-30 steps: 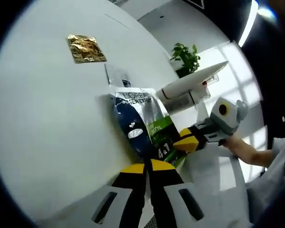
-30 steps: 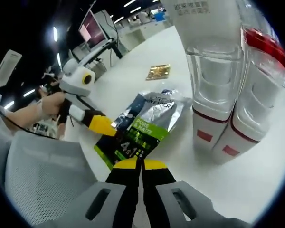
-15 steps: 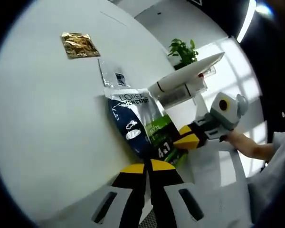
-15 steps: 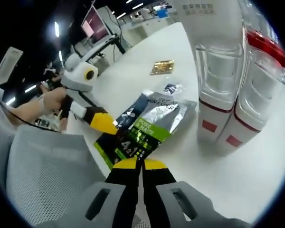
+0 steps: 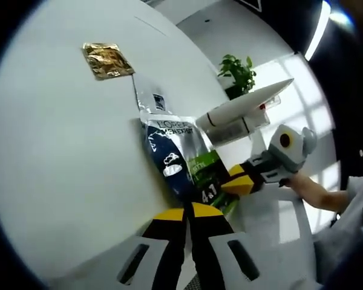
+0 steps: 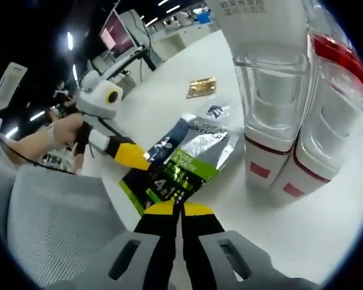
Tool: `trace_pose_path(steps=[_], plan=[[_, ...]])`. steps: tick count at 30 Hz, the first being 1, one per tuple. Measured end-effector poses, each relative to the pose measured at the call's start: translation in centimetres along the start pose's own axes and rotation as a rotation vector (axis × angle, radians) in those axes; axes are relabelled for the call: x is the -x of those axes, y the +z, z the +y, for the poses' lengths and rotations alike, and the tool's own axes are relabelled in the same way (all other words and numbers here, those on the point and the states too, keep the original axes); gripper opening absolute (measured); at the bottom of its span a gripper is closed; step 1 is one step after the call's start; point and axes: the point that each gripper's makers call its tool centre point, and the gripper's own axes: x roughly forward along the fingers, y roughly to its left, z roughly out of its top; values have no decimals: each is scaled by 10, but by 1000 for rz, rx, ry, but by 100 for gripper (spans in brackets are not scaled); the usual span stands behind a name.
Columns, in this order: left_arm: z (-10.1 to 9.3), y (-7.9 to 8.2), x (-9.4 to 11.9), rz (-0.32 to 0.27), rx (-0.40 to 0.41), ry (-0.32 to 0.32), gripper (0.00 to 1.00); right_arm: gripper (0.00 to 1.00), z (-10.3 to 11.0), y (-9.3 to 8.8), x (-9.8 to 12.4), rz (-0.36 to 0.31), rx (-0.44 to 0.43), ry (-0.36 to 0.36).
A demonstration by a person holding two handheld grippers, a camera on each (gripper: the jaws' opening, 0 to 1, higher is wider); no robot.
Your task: Arrange the skincare products in the storage area until every visible bottle or jar stands upright without overlapping.
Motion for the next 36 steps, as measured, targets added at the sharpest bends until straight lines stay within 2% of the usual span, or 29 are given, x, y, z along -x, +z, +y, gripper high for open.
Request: trace_pose_path(steps=[9,20,28,36], plan=[[13,13,-1,-20,15,13,0,2,-9,4,-7,-27,-29,-14],[15,29,-5,-63,24,29,0,2,-23,17,-10,-89,-67,-46],[21,35,-5,-81,19,48,0,4,-23,19,-15,-98,-13,-65],[22,42,-3,-112,23,53,0,7,-23,15,-6,-81,36,-89]])
